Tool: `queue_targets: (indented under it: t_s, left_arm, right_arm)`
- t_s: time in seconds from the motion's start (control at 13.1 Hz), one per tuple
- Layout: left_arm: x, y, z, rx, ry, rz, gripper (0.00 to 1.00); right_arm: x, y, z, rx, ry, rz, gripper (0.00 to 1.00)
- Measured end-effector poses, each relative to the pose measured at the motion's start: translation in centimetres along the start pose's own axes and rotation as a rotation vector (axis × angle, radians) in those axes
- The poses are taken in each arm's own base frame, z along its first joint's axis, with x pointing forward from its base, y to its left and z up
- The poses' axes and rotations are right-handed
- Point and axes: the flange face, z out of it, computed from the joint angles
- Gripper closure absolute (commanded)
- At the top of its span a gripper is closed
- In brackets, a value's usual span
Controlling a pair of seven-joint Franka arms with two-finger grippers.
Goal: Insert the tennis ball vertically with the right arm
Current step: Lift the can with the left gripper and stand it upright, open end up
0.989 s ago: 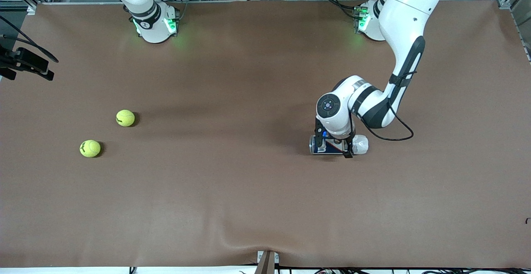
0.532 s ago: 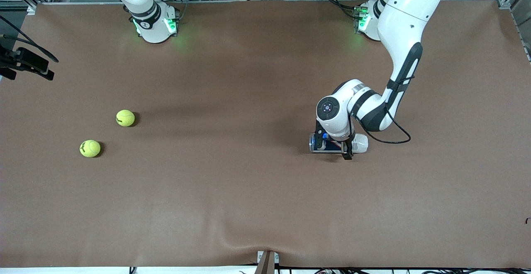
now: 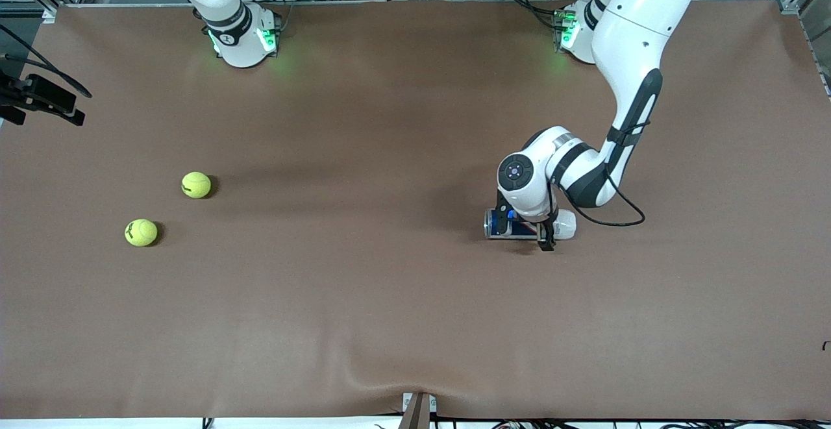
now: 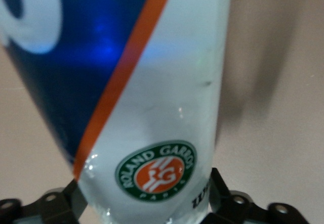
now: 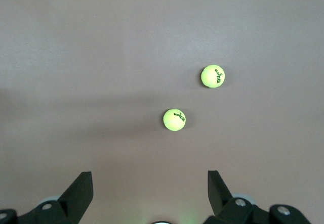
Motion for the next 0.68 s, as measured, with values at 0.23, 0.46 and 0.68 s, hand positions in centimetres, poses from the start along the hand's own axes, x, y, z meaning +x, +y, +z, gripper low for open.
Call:
queue_targets:
  t_s: [0.23,0.46,0.68]
  left_arm:
    - [-0.01,-0.14,-0.23,0.004,0.001,-0.002,0.34]
    - [-0.06,-0.24,-0.46,0.008,0.003,-0.003,0.36]
    - [-0.09,-0.36,-0.57,0.011,0.005,-0.008,0.36]
  right_arm:
    - [0.0,0.0,0.0,0.0,0.0,0.0,0.0]
    - [0.0,0.0,0.0,0.0,0.0,0.0,0.0]
    - [-0.01,0.0,0.01,0.0,-0.001,0.0,0.0]
